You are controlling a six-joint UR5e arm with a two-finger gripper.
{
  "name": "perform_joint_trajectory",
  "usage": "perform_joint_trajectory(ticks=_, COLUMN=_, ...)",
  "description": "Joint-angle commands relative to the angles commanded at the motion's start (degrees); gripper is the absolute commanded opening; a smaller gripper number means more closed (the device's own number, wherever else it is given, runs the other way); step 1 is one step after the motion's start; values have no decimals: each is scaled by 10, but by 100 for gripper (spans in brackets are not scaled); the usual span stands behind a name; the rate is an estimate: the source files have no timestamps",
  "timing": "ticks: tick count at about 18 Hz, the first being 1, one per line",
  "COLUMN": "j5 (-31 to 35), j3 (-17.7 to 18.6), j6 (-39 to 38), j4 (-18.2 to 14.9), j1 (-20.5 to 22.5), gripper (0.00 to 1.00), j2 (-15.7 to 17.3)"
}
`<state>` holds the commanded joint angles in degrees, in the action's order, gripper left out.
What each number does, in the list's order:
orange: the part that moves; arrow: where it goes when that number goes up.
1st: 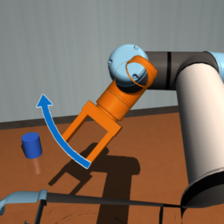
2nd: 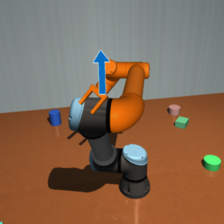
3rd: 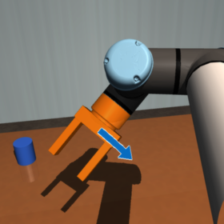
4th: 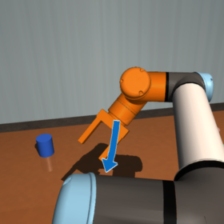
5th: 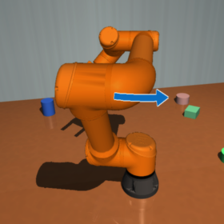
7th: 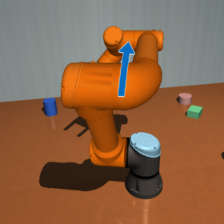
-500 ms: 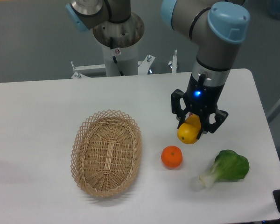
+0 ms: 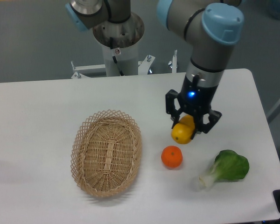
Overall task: Place the mango in the basket
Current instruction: 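Lift the held yellow mango with the gripper and move toward the basket, then carry the mango over the wicker basket and lower it inside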
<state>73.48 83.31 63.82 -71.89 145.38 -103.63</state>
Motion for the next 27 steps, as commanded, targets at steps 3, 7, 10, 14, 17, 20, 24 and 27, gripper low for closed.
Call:
perform_joint_trajectory(ticks=3, j5=1, j3=15, j6=-57, j4=16, j1=-34, gripper=45, j2=2)
perform_joint_trajectory(ticks=7, j5=33, j3=35, j6=-118, j4=69, j1=-81, gripper=45, j2=-4)
perform_joint_trajectory(ticks=10, j5=68, j3=48, j6=-156, j4=94, j1=-118, gripper=45, j2=-19)
perform_joint_trajectory(ticks=14, j5=97, j3=53, j6=-226, j4=98, j1=-163, gripper=45, j2=-54)
perform_joint_trajectory(ticks=17, j5=136, j3=57, j6=-265, j4=140, j1=-204, gripper=45, j2=-89)
perform_joint_trajectory(ticks=20, j5=175, j3=83, j6=-291, j4=207, j1=-231, gripper=45, j2=-113)
perform_joint_trajectory(ticks=24, j5=199, j3=109, j6=-276, j4=227, j1=-249, gripper=45, j2=-122)
perform_joint_trajectory(ticks=27, j5=207, j3=119, j6=-244, j4=229, j1=-263, gripper=45, j2=-127)
